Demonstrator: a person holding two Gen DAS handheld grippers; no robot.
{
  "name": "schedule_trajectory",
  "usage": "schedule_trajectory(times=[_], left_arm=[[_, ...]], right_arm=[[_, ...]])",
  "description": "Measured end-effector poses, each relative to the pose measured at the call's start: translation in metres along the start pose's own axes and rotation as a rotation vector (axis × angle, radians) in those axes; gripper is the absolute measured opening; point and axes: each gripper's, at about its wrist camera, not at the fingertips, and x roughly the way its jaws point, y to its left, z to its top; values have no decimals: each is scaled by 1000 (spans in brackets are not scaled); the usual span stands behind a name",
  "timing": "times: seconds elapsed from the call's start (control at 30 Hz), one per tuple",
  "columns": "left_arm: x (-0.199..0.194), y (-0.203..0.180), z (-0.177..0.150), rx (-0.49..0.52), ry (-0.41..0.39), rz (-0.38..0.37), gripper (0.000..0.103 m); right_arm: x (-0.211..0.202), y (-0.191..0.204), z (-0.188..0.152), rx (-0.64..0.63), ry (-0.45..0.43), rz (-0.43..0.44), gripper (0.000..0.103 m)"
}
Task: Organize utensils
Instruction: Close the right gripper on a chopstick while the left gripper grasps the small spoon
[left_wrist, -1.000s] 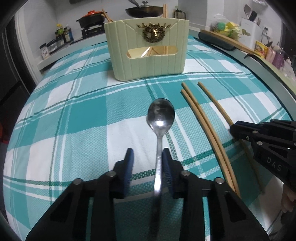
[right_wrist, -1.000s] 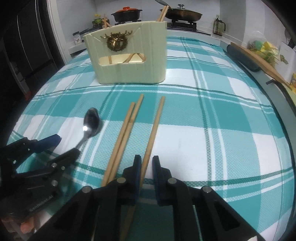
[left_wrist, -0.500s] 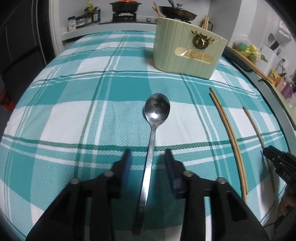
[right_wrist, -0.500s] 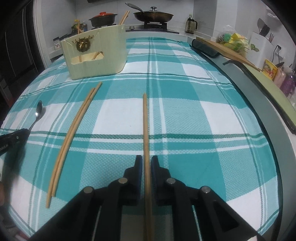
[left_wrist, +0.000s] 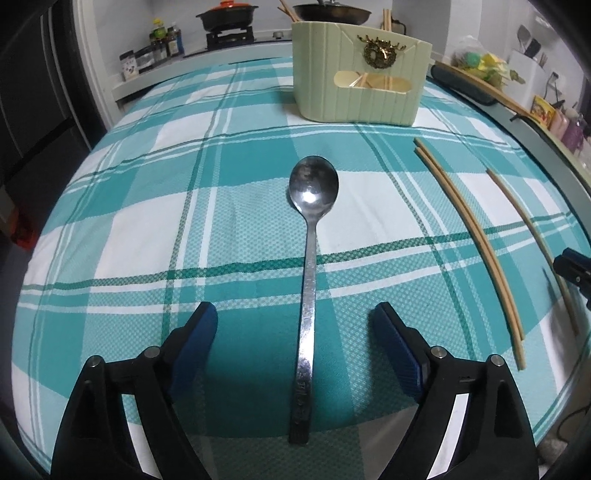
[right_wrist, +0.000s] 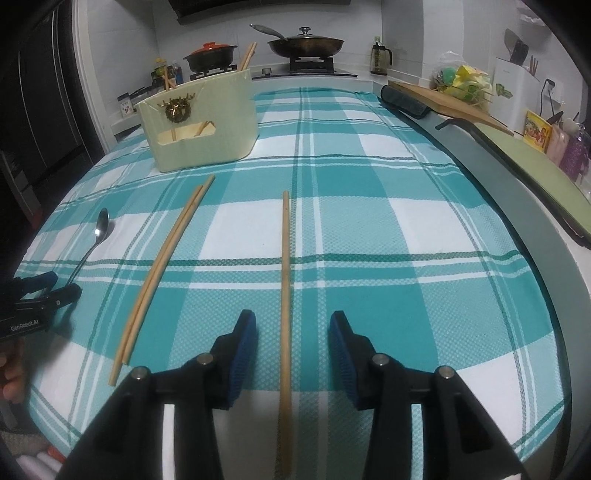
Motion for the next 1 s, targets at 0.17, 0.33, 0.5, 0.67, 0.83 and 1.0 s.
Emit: schedule_trajectory(times=[0.17, 0.33, 0.5, 0.67, 0.83, 1.0], left_arm=[[5, 6, 1, -23, 24, 7, 102], [7, 6, 1, -12, 31, 0, 102], [8, 8, 6, 13, 50, -24, 102], [5, 16, 17, 34, 44, -73, 98], [12, 16, 42, 60, 66, -159, 91], [33, 9, 63, 91, 77, -150, 79]], right_arm=[[8, 8, -2, -34, 30, 3, 44], [13, 14, -3, -73, 53, -21, 44], [14, 13, -1, -86, 72, -17, 45], [16, 12, 2, -91, 95, -5, 45], [20, 9, 11, -102, 140, 26, 45], [27, -1, 23, -68, 180, 72, 45]])
